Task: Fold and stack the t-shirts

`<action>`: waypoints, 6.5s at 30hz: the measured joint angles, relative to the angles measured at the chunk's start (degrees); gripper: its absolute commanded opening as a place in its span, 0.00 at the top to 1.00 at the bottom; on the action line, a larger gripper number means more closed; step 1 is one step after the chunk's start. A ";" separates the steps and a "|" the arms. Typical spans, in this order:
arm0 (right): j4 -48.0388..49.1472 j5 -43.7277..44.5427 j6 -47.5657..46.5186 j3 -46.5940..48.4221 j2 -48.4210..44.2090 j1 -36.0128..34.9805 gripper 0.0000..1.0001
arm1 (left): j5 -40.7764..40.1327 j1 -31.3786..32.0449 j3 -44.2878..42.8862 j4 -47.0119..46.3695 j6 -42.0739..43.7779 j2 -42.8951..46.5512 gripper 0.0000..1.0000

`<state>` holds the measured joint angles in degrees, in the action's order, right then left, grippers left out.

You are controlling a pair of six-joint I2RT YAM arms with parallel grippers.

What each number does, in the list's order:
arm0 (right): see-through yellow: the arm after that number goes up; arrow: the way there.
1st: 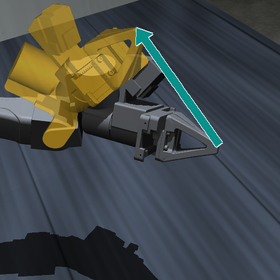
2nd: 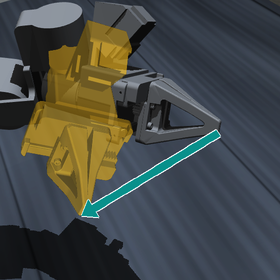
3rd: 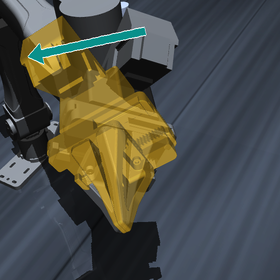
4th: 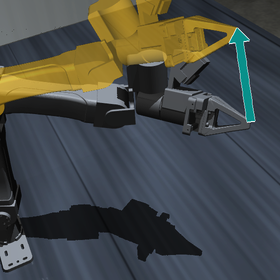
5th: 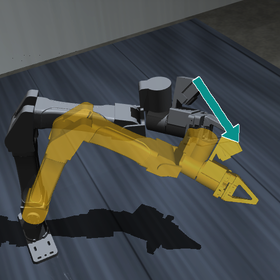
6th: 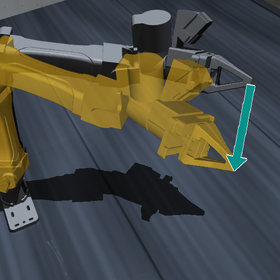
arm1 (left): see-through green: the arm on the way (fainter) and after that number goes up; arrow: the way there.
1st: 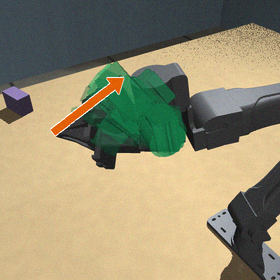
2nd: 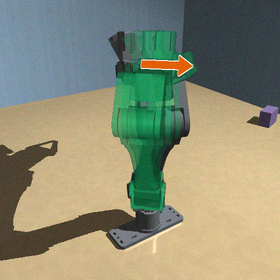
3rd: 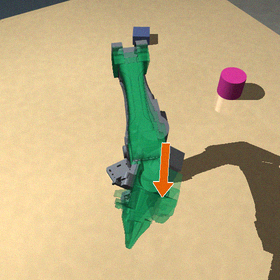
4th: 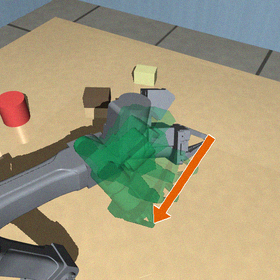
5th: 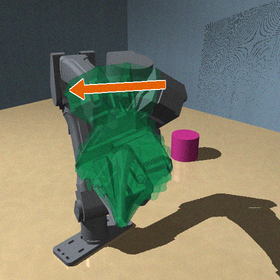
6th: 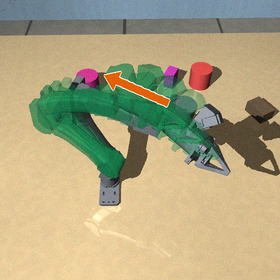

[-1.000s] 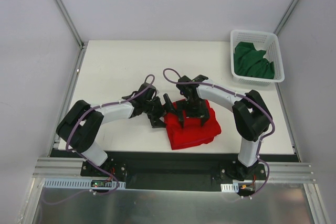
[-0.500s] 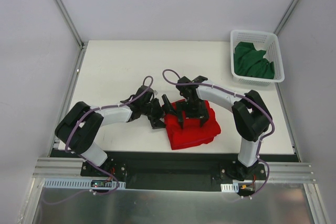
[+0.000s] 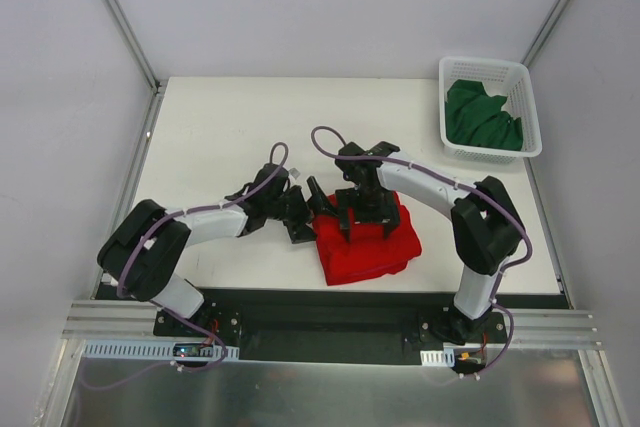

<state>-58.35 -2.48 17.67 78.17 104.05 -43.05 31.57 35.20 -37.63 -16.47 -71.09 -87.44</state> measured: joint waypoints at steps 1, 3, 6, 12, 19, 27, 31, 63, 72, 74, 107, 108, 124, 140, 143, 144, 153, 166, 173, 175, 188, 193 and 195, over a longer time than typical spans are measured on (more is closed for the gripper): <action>-0.02 0.00 0.11 0.00 -0.22 -0.09 0.04 | -0.20 0.00 0.70 -0.92 -0.31 0.59 0.01; -0.09 -0.07 0.22 0.00 -0.55 -0.35 0.04 | -0.59 0.00 1.97 -2.19 -1.01 1.77 0.01; -0.35 -0.35 0.24 0.00 -0.72 -0.68 0.04 | -1.07 -0.02 4.09 -4.24 -2.21 3.61 0.01; -0.52 -1.49 0.26 -0.04 -0.76 -0.52 0.04 | -2.36 -0.04 9.38 -9.01 -4.94 6.67 0.01; -0.39 -3.19 0.24 -0.09 -0.76 0.68 0.04 | -3.21 -0.04 13.60 -15.41 -7.30 8.70 0.01; 0.61 -5.05 0.20 -1.22 -0.76 1.09 0.04 | -3.72 -0.04 19.58 -27.23 -11.21 8.61 0.01; 1.53 -6.05 0.09 -1.97 -0.76 1.22 0.04 | -3.98 -0.04 22.27 -37.20 -14.03 6.08 0.01; 2.67 -10.49 -1.92 -3.48 -0.55 1.73 0.04 | -1.75 -0.44 17.18 -53.13 -21.70 -13.51 0.01; 2.32 -12.33 -3.67 -3.63 -1.27 2.10 0.04 | -3.34 -1.66 13.97 -32.24 -9.92 -0.42 0.01; 2.23 -12.41 -3.74 -3.63 -1.33 2.14 0.04 | -3.50 -1.90 13.60 -30.71 -8.63 0.46 0.01; 2.69 -11.78 -3.56 -5.44 -0.81 1.86 0.04 | 1.64 -1.92 14.25 -51.78 -12.22 -6.64 0.01; 2.56 -11.78 -3.56 -5.29 -0.87 1.86 0.04 | 1.95 -1.92 13.62 -51.76 -12.28 -8.50 0.01; 0.85 -11.85 -3.58 -4.79 -3.23 1.62 0.04 | 4.96 -2.29 7.02 -51.84 -11.63 -13.31 0.01; 0.52 -11.78 -3.58 -4.79 -3.28 1.55 0.04 | 7.23 -7.39 9.27 -42.38 -2.78 -3.19 0.01; 0.55 -11.82 -3.56 -4.79 -3.28 1.55 0.04 | 7.61 -10.21 9.29 -40.37 -1.16 -1.20 0.01; 0.55 -11.82 -3.56 -4.79 -3.28 1.55 0.04 | 7.61 -10.97 9.29 -39.43 -0.57 -0.74 0.01; 0.59 -11.82 -3.56 -4.79 -3.28 1.55 0.04 | 9.35 -11.26 9.16 -34.56 1.60 2.08 0.01; -7.69 -6.84 -3.21 12.96 -3.30 1.46 0.04 | 12.00 -18.36 9.35 -30.67 2.05 8.94 0.01; -7.58 -2.71 -5.73 16.33 -2.19 0.09 0.04 | 14.49 -27.36 10.97 -22.80 5.11 17.46 0.01; -6.91 -0.17 -7.39 16.33 -0.79 -1.31 0.04 | 15.67 -30.47 11.26 -20.39 6.08 20.70 0.01; -6.38 17.44 -14.03 24.65 7.56 -9.40 0.04 | 20.48 -38.62 17.66 -16.02 7.19 27.87 0.01; -5.25 19.67 -15.23 24.55 9.53 -10.73 0.04 | 20.72 -38.62 18.86 -15.96 7.04 28.11 0.01; -3.80 19.69 -15.41 23.52 10.34 -11.04 0.04 | 20.85 -38.62 19.23 -15.98 6.99 28.57 0.01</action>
<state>-62.15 17.21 2.26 101.69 114.39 -54.08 52.42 -3.42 -18.39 -32.45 -64.10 -58.87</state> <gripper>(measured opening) 0.961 0.993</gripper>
